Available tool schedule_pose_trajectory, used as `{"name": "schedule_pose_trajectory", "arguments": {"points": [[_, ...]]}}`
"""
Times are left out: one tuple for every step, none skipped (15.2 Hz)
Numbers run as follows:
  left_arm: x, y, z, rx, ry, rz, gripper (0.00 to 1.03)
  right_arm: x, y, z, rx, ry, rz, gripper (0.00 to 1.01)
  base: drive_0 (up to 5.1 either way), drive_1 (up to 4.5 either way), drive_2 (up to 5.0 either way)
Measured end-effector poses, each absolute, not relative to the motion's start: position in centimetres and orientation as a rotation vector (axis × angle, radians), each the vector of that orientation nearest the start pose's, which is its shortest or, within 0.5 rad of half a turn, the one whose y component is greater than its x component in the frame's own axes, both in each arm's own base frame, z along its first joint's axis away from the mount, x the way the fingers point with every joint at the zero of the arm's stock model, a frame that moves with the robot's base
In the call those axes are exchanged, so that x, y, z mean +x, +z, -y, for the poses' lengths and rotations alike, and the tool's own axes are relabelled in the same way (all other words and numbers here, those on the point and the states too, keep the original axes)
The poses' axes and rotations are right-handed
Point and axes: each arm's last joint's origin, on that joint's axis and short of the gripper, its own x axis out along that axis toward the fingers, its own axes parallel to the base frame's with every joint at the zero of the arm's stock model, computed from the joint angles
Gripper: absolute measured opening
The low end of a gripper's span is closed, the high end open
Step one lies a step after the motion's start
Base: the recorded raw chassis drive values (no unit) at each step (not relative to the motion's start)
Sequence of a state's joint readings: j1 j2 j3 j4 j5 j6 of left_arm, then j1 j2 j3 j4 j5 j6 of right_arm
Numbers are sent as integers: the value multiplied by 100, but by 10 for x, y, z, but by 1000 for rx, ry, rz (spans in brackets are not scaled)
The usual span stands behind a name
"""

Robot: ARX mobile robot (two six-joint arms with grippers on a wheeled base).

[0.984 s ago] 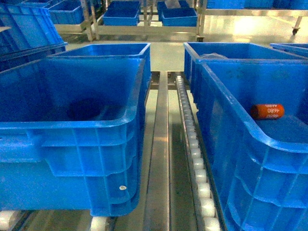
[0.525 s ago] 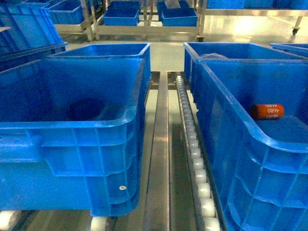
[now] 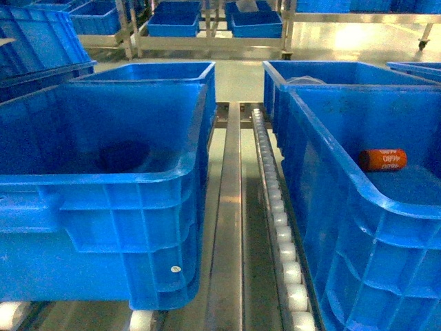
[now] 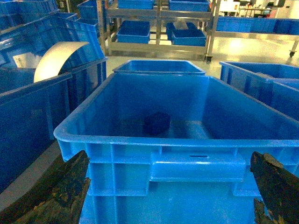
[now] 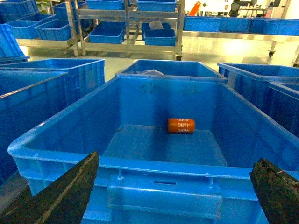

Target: Sort blue parts and orange caps into right shelf containers

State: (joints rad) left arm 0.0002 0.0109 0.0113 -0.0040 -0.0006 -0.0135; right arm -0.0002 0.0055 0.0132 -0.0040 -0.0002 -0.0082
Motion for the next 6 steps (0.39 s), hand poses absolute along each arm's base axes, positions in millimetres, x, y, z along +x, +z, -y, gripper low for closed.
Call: {"name": "schedule_pose_trajectory", "arguments": {"points": [[98,166,0,-14,1,-4,98,97,167,0,-8,0,4,98,0,0,0],[98,166,0,-14,1,-4,98,97,167,0,-8,0,4,98,0,0,0],[98,166,0,-14,1,-4,98,97,167,0,-8,0,4,98,0,0,0],[98,166,0,-14,1,-3,98,97,167,0,-8,0,4,98,0,0,0],[98,166,0,-14,1,-4,98,97,167,0,-8,0,4,98,0,0,0],[98,166,0,-14,1,-3,98,97,167,0,-8,0,4,98,0,0,0]]}}
